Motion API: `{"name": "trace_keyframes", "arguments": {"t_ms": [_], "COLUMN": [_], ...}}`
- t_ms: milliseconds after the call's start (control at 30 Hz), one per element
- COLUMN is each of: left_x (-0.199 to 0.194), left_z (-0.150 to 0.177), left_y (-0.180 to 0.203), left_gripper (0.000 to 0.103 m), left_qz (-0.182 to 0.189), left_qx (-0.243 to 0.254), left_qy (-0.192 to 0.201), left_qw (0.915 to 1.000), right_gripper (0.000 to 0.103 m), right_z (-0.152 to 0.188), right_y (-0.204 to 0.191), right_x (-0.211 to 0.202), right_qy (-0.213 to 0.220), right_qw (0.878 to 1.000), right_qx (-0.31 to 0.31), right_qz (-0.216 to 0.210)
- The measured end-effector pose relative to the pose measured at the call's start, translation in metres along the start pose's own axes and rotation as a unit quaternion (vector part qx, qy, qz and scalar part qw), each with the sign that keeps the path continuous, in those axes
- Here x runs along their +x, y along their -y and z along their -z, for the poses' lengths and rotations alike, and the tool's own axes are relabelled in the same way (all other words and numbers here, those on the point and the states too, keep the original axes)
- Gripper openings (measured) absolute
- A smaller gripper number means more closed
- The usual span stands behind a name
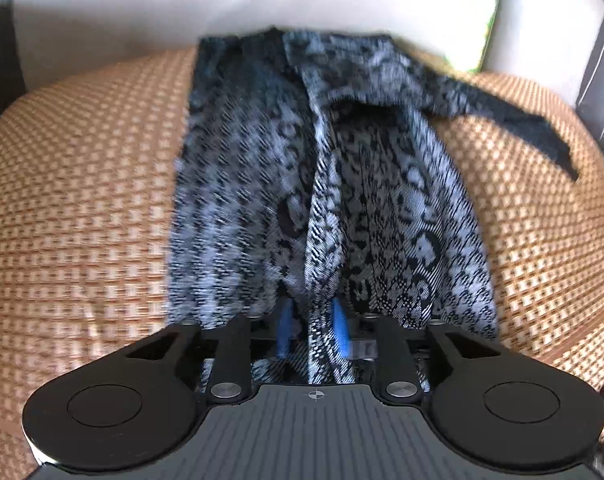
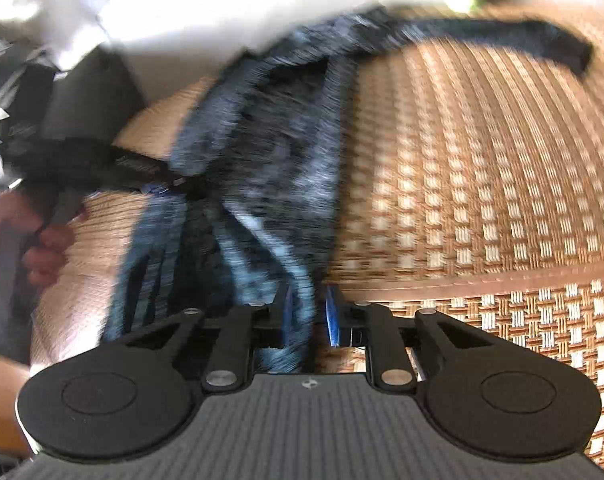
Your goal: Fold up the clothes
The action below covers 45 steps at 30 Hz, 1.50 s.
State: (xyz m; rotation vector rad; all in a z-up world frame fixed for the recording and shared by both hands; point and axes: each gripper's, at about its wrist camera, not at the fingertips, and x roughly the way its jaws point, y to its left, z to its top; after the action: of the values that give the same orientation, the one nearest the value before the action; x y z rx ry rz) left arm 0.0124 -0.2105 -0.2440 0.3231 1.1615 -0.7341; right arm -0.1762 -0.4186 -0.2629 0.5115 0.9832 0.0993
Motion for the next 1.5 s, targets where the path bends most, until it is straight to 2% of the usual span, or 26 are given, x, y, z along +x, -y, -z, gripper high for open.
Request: {"name": "trace_keyframes", "arguments": {"t_ms": [100, 133, 200, 267, 367, 433, 467, 633, 700, 767, 833, 933, 1067, 1200, 1333, 1500], "left_x": [-0.020, -0.025, -0.030, -0.033, -0.036, -0.040, -0.043, -0.054, -0.053, -0.050, -0.044, -0.030, -0.004, -0.013, -0.036, -0.028], "left_z": [0.014, 0.020, 0.033, 0.045, 0.057, 0.059, 0.060, 0.057, 0.057, 0.061, 0.066, 0.077, 0.091, 0.077, 0.042, -0.023], "left_y": [-0.004, -0.005, -0.006, -0.009, -0.020, -0.026, -0.028, -0.035, -0.031, -0.020, -0.008, 0.011, 0.018, 0.012, 0.016, 0.041], "left_gripper": [0.048, 0.048, 0.048, 0.048, 0.049, 0.049, 0.049, 0.049, 0.049, 0.049, 0.050, 0.050, 0.051, 0.051, 0.053, 0.056], "left_qz": [0.021, 0.027, 0.028, 0.025, 0.027, 0.030, 0.030, 0.066, 0.085, 0.106, 0.124, 0.134, 0.101, 0.109, 0.089, 0.035], "left_qx": [0.012, 0.018, 0.032, 0.040, 0.027, 0.022, 0.023, 0.017, 0.020, 0.042, 0.066, 0.106, 0.134, 0.100, 0.087, 0.099], "left_qy": [-0.007, -0.013, -0.027, -0.036, -0.044, -0.044, -0.043, -0.037, -0.041, -0.050, -0.060, -0.078, -0.089, -0.087, -0.023, 0.051], "left_qw": [0.9997, 0.9994, 0.9987, 0.9982, 0.9983, 0.9983, 0.9984, 0.9970, 0.9954, 0.9923, 0.9882, 0.9822, 0.9818, 0.9851, 0.9920, 0.9931], "right_gripper": [0.022, 0.023, 0.035, 0.037, 0.038, 0.033, 0.007, 0.007, 0.007, 0.010, 0.008, 0.012, 0.048, 0.048, 0.048, 0.050], "right_z": [0.018, 0.028, 0.047, 0.064, 0.072, 0.073, 0.073, 0.070, 0.074, 0.082, 0.087, 0.088, 0.086, 0.078, 0.050, -0.017], "right_y": [-0.021, -0.028, -0.042, -0.054, -0.063, -0.069, -0.072, -0.095, -0.102, -0.102, -0.102, -0.102, -0.096, -0.079, -0.055, 0.001], "right_x": [-0.012, -0.010, -0.007, -0.002, 0.008, 0.014, 0.016, 0.016, 0.026, 0.045, 0.053, 0.046, 0.026, 0.002, -0.023, -0.058], "right_qy": [-0.044, -0.059, -0.090, -0.116, -0.115, -0.120, -0.121, -0.119, -0.135, -0.153, -0.162, -0.152, -0.143, -0.125, -0.073, 0.027], "right_qw": [0.997, 0.996, 0.992, 0.989, 0.989, 0.988, 0.988, 0.983, 0.981, 0.978, 0.978, 0.979, 0.981, 0.986, 0.995, 0.999], "right_qx": [-0.016, -0.020, -0.026, -0.029, -0.017, -0.020, -0.023, -0.051, -0.056, -0.043, -0.034, -0.033, -0.028, -0.018, -0.015, -0.017], "right_qz": [-0.062, -0.069, -0.082, -0.092, -0.088, -0.093, -0.098, -0.129, -0.130, -0.133, -0.131, -0.132, -0.126, -0.107, -0.072, 0.000]}}
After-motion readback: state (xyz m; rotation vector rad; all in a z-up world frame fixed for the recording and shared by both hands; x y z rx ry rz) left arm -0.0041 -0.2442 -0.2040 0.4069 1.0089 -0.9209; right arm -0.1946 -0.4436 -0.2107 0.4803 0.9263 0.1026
